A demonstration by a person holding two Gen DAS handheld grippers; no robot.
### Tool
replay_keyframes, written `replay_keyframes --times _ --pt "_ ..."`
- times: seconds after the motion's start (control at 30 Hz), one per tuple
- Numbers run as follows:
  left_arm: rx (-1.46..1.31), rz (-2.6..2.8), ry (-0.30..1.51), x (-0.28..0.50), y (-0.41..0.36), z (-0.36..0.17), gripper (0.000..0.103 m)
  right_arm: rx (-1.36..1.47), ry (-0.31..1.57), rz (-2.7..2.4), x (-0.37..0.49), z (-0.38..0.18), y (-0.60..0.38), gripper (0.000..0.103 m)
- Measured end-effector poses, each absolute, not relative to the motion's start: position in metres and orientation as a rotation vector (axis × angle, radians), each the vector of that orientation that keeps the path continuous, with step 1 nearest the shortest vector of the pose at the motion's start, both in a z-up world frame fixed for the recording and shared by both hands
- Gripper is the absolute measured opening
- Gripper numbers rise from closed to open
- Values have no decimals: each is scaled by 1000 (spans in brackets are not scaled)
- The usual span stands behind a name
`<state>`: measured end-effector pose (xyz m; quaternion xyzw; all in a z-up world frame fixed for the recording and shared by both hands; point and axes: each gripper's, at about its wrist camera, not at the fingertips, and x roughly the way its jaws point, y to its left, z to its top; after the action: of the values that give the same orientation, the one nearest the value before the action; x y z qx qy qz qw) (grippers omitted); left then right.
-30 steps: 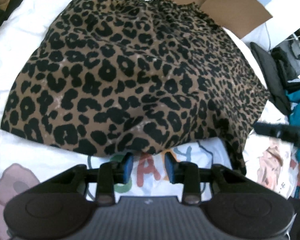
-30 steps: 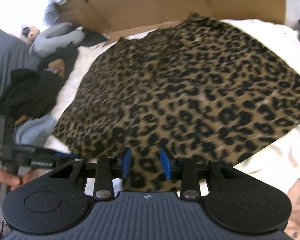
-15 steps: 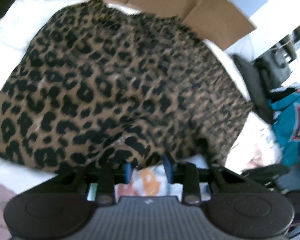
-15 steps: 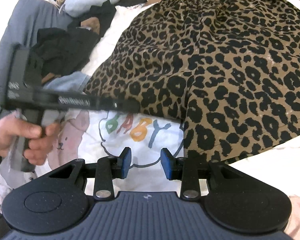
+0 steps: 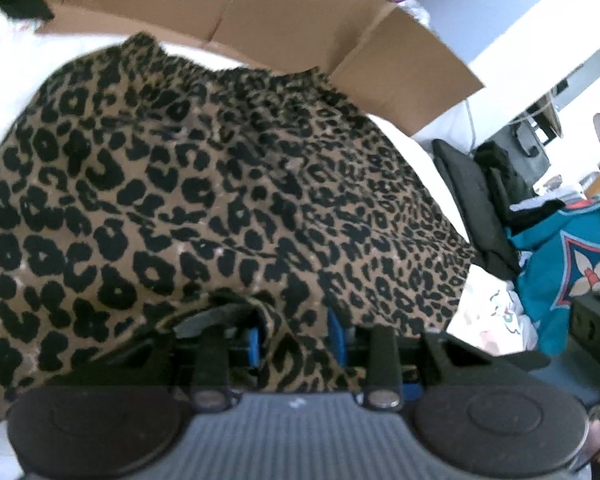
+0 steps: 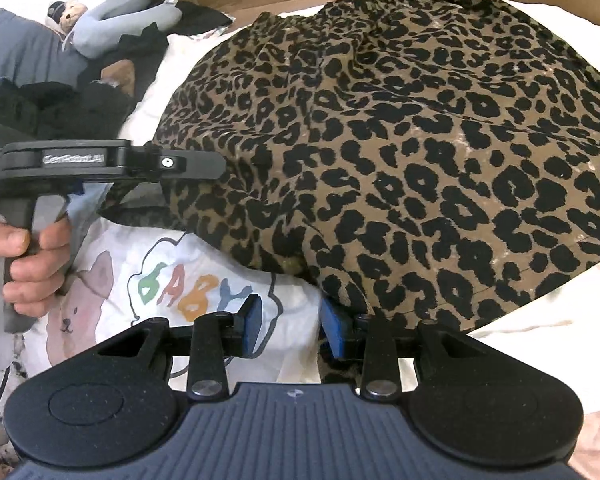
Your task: Fold clothes
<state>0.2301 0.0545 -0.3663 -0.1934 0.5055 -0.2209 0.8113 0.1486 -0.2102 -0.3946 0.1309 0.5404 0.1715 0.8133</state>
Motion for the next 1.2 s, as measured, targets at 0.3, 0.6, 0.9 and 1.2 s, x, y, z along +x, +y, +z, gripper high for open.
replay_keyframes --times 0.3,0.6,0.9,1.2 --pt "-331 -532 1122 209 56 -370 50 279 1175 348 152 -405 -219 40" --pt "4 -566 1089 172 22 -382 59 295 1176 348 154 -413 -222 40" --pt "149 -593 1006 179 4 -391 46 297 1180 356 152 -414 -224 40" --pt "-48 -629 1060 179 27 -361 10 303 1178 350 152 -406 -221 40"
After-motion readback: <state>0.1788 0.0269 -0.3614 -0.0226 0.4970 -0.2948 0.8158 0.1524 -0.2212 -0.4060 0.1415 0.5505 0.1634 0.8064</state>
